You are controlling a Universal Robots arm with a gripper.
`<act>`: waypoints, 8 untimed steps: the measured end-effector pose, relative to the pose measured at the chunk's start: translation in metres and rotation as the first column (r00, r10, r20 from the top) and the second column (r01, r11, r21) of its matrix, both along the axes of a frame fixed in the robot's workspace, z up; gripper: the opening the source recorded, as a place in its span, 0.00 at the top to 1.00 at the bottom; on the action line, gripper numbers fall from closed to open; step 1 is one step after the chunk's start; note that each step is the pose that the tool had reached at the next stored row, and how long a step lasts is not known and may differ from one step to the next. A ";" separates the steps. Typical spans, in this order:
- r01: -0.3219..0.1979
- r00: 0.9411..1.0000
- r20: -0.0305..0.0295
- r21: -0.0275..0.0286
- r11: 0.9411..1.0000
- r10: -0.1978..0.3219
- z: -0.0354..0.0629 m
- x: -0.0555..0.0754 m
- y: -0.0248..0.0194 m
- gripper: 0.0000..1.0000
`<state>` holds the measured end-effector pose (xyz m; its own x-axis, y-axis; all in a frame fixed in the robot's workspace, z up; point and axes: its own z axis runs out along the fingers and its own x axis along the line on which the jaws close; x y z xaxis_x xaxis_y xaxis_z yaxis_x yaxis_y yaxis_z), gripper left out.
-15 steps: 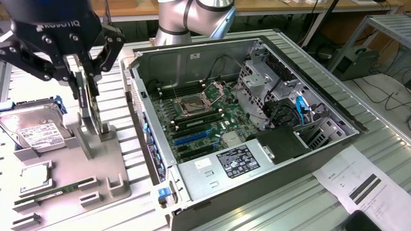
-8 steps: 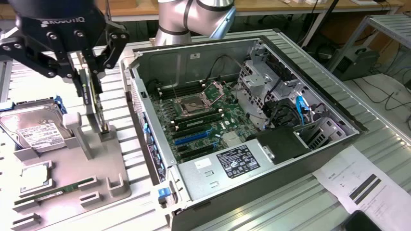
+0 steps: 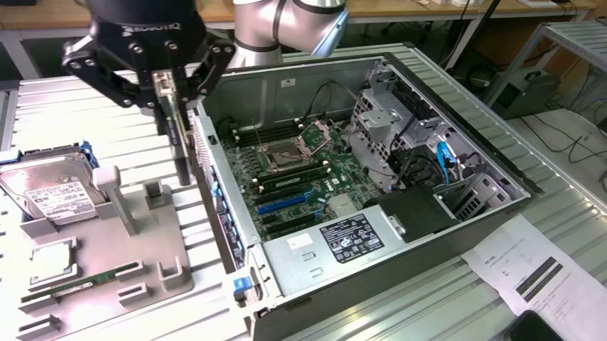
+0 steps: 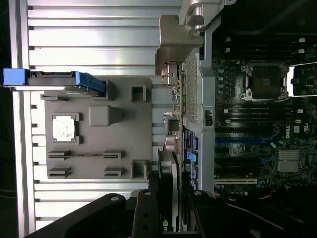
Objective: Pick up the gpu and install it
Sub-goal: 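Pick up the gpu and move the gpu toward the slot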
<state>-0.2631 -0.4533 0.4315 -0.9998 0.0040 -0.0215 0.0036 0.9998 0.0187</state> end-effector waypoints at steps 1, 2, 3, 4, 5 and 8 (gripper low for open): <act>0.000 1.000 0.000 0.000 1.000 0.000 0.0000 0.005 0.0000 0.73; 0.000 1.000 0.000 0.000 1.000 0.000 0.0000 0.010 0.0000 0.73; 0.000 1.000 0.000 0.000 1.000 0.000 0.0000 0.014 0.0001 0.73; 0.000 1.000 0.000 0.000 1.000 0.000 -0.0001 0.019 0.0002 0.73; 0.000 1.000 0.000 0.000 1.000 0.000 -0.0002 0.023 0.0003 0.73; 0.000 1.000 0.000 0.000 1.000 0.000 -0.0005 0.037 0.0007 0.73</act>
